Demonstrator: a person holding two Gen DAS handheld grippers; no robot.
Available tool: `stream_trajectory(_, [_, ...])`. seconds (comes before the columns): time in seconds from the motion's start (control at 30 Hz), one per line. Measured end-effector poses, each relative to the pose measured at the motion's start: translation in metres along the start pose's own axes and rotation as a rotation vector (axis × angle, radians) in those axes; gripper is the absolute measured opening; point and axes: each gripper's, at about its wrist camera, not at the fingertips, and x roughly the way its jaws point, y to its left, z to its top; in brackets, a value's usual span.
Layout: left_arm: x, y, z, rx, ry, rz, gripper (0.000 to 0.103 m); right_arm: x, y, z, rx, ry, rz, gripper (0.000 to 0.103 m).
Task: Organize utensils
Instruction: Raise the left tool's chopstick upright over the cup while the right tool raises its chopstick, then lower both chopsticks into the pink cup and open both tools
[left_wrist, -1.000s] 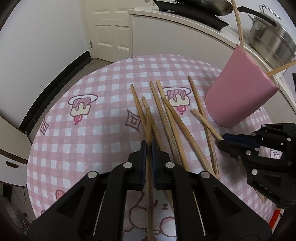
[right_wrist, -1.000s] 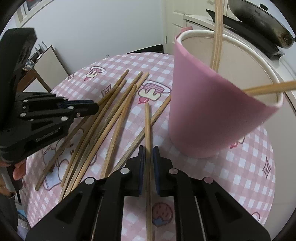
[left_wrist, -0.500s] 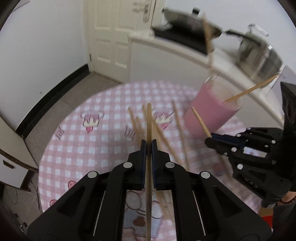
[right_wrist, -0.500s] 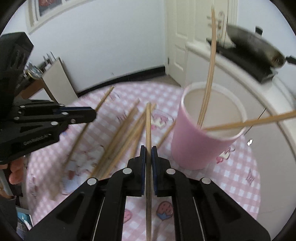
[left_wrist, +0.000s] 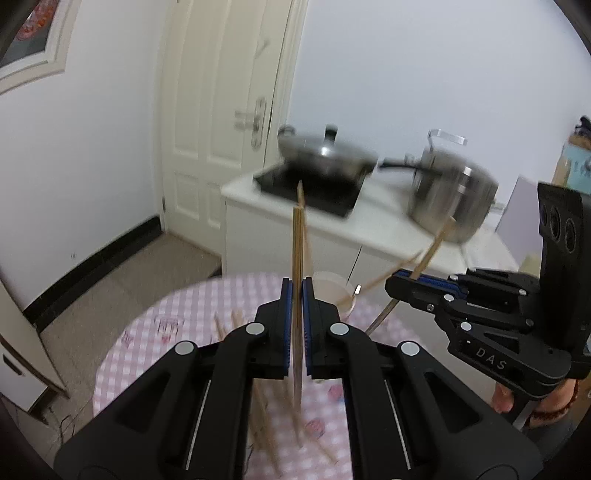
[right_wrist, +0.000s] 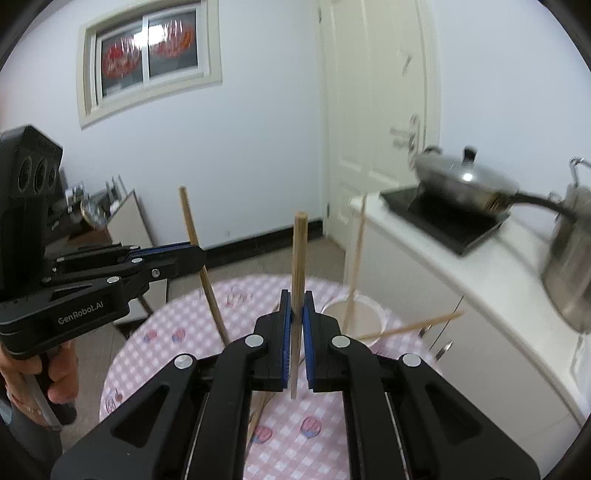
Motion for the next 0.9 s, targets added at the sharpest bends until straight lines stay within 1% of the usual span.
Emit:
stream_trajectory(0.07, [-0.008,-0.007,0.01,-0.012,-0.062,0.015,0.006,-0.011,-0.005,0.007,0.007,-0.045,-0.017,0.005])
stream_trajectory(0.17, [-0.01,-0.011,0.024,-0.05,-0.126,0.008,0.006,-0.016,-0.014,0.015,0.014,-0.094,-0.047,0.005])
stream_trajectory(0.2, [-0.01,-0.012,0.029,-0.059,-0.148,0.016,0.006,-0.018,-0.016,0.018,0.018,-0.109,-0.052,0.005])
stream_trajectory(0.3, [-0.007,-0.013,0.042,-0.085,-0.186,0.011,0.006,-0.021,-0.024,0.027,0.032,-0.147,-0.063,0.005])
stream_trajectory(0.4, [0.0,-0.015,0.052,-0.096,-0.226,0.027,0.006,-0.022,-0.027,0.033,0.027,-0.186,-0.096,0.005])
stream_trajectory(0.47, [0.004,-0.015,0.054,-0.104,-0.236,0.026,0.006,-0.02,-0.031,0.035,0.028,-0.206,-0.108,0.005])
stream_trajectory(0.5, [0.007,-0.014,0.054,-0.116,-0.253,0.026,0.006,-0.017,-0.033,0.034,0.031,-0.21,-0.11,0.005])
stream_trajectory(0.6, [0.019,-0.016,0.053,-0.119,-0.258,0.023,0.006,-0.008,-0.036,0.031,0.027,-0.216,-0.138,0.005])
stream_trajectory(0.8, [0.048,-0.019,0.039,-0.095,-0.225,0.034,0.006,0.01,-0.041,0.02,0.04,-0.18,-0.13,0.005])
stream_trajectory(0.9, [0.055,-0.016,0.029,-0.087,-0.206,0.035,0.006,0.016,-0.042,0.013,0.041,-0.16,-0.129,0.005])
